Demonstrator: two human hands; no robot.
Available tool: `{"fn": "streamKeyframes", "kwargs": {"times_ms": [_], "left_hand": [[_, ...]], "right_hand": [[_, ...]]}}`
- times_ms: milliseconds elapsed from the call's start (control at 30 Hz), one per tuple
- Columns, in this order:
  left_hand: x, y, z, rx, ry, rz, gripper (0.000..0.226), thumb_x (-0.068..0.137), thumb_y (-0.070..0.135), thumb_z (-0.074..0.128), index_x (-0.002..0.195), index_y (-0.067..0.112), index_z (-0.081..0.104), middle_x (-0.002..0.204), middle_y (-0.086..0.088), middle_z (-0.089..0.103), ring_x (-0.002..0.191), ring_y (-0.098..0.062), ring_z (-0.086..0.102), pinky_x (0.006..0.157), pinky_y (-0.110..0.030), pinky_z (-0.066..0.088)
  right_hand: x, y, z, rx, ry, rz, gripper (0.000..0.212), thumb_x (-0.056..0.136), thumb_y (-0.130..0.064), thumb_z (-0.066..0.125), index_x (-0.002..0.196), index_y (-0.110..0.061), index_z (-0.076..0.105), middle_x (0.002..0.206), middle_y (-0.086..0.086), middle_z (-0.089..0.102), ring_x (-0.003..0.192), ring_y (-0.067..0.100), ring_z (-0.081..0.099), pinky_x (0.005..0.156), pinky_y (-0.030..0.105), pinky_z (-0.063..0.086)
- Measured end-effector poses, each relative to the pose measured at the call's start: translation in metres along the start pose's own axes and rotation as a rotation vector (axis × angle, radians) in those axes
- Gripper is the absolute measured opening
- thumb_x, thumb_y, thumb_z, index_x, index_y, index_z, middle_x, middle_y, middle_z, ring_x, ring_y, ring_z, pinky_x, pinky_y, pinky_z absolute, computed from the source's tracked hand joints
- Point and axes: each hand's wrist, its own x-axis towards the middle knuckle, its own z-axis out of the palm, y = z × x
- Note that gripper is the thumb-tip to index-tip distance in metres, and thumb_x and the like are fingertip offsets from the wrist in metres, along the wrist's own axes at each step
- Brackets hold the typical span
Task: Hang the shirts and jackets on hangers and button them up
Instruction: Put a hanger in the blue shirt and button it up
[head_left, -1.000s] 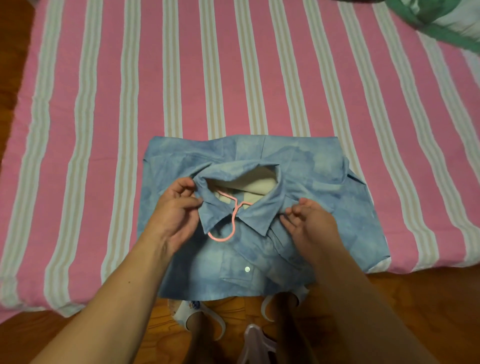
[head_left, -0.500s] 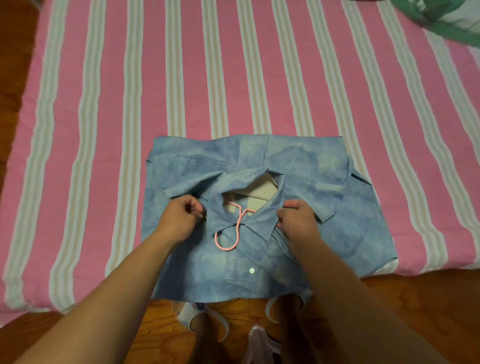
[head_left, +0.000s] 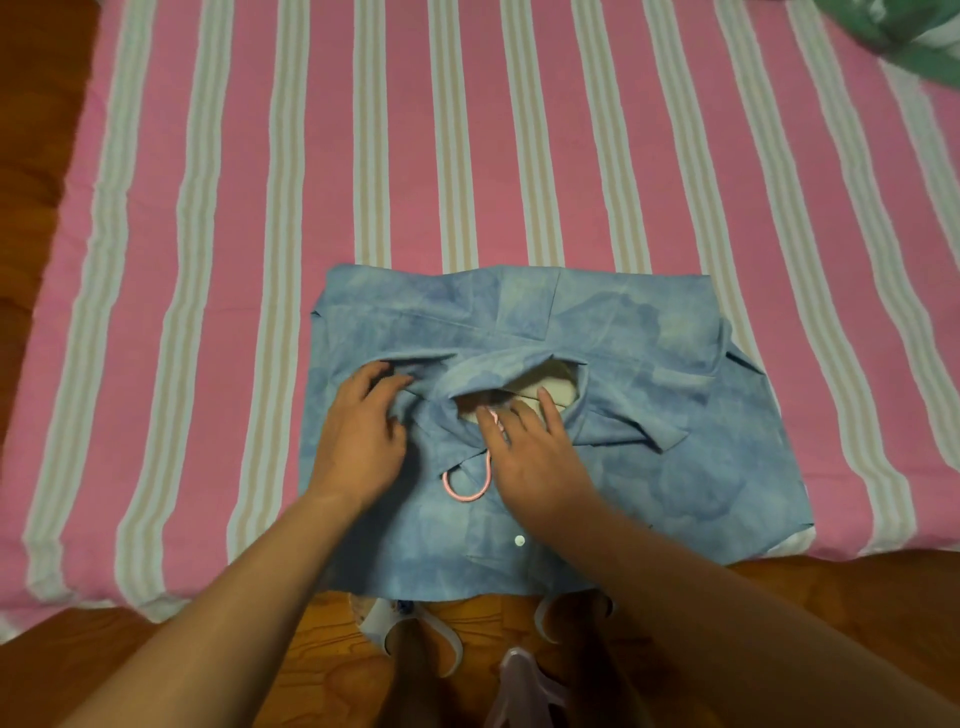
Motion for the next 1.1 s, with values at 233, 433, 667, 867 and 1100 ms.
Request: {"fn": "streamKeyframes", "kwargs": {"times_ms": [233, 433, 667, 867, 1100], "left_hand": [[0.013, -0.018, -0.04, 0.244, -0.131, 0.17, 0.077, 0.081, 0.008, 0.07, 0.153, 0.013, 0.042, 0.16, -0.018, 0.031, 0.146, -0.038, 0.032, 0.116, -0.055, 0.034], [0.033, 0.069, -0.156, 0.133, 0.142, 0.349, 0.034, 0.088, 0.019, 0.058, 0.12, 0.009, 0.062, 0.133, -0.011, 0.055, 0.125, -0.036, 0.05, 0.106, -0.045, 0.04], [0.001, 0.232, -0.3, -0.206, -0.032, 0.531, 0.041, 0.096, 0.052, 0.048, 0.131, 0.03, 0.054, 0.129, 0.012, 0.051, 0.119, -0.008, 0.053, 0.096, -0.031, 0.046], [-0.031, 0.286, -0.319, 0.292, 0.029, 0.546, 0.045, 0.088, 0.031, 0.056, 0.132, 0.035, 0.049, 0.117, 0.001, 0.067, 0.102, -0.031, 0.064, 0.077, -0.044, 0.053], [-0.022, 0.307, -0.343, 0.062, -0.253, 0.312, 0.039, 0.103, 0.043, 0.054, 0.084, 0.011, 0.065, 0.069, -0.006, 0.062, 0.061, -0.016, 0.054, 0.061, -0.037, 0.043]], "right_hand": [[-0.001, 0.009, -0.065, 0.229, 0.354, 0.083, 0.024, 0.087, -0.01, 0.069, 0.11, -0.017, 0.068, 0.086, -0.004, 0.064, 0.085, 0.02, 0.063, 0.12, 0.046, 0.017], [0.005, 0.03, -0.26, 0.349, 0.477, 0.144, 0.01, 0.094, -0.02, 0.067, 0.096, -0.03, 0.07, 0.089, -0.01, 0.067, 0.096, 0.012, 0.061, 0.121, 0.042, 0.015], [-0.053, 0.008, -0.426, 0.165, 0.361, -0.033, 0.017, 0.082, -0.018, 0.077, 0.096, -0.028, 0.075, 0.085, -0.002, 0.062, 0.092, 0.014, 0.057, 0.122, 0.039, 0.014], [-0.067, 0.007, -0.461, 0.167, 0.567, -0.053, 0.009, 0.09, -0.019, 0.069, 0.097, -0.021, 0.074, 0.089, 0.001, 0.056, 0.091, 0.018, 0.054, 0.124, 0.038, 0.015], [-0.083, 0.048, -0.472, 0.399, 0.455, -0.193, 0.018, 0.097, -0.03, 0.058, 0.112, -0.021, 0.063, 0.115, -0.002, 0.05, 0.106, 0.017, 0.053, 0.089, 0.042, 0.052]]}}
